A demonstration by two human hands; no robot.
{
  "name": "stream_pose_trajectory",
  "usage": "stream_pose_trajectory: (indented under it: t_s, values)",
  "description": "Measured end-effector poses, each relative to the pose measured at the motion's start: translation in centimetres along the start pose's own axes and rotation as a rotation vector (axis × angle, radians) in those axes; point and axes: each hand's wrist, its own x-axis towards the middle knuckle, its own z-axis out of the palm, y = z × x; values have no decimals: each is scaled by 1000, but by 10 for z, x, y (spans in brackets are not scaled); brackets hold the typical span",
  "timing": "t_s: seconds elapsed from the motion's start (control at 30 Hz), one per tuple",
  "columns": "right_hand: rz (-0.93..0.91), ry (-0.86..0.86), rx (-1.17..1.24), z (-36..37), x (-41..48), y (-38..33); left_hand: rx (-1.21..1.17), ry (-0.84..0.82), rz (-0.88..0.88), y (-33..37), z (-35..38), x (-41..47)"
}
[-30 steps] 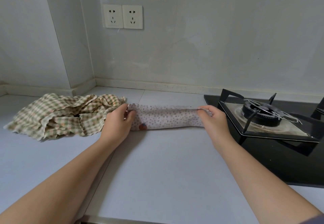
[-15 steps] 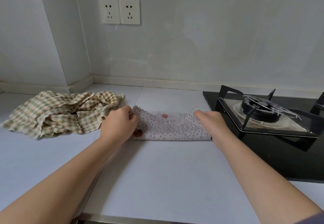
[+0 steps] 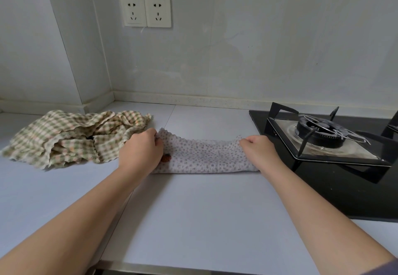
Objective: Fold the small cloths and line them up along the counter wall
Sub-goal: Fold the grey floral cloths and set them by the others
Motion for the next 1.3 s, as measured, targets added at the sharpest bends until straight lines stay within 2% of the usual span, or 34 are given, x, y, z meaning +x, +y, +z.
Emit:
stream_pose_trajectory:
  t_s: [0.13,0.33,0.73,0.83,0.93,1.0,1.07,1.1,1.13,1.2,1.3]
  values:
    - [-3,2,-8,-1,-3,-2,21,11,12,-3,1,1]
    - [-74,94,-92,2,-2,1,81,53,31,-5,7,4]
    - [-76,178,-512,11,-2,-4,203,59,-17,-6,14,10]
    - [-135,219,-590,10,-3,-7,205,156,49,-6,13,8]
    - [-384,180,-512,13,-6,-14,127,197,290,-3,9,8]
    - [-447,-62,-421,21,-14,-18,92,1,417,4,9,5]
    - [-376,-377,-557,31,-21,-18,117,-351,402,10,13,0]
    - [-335,-476,-651,33,-22,-16,160,-504,368,11,16,-1]
    - [-311,-523,-704,34,-21,-15,196,-600,338,12,18,-1]
    - [-296,-524,-702,31,-19,-17,215,-632,312,13,19,-1]
    - [-391,-343,-545,30,-20,-16,237,-614,279,14,19,-3]
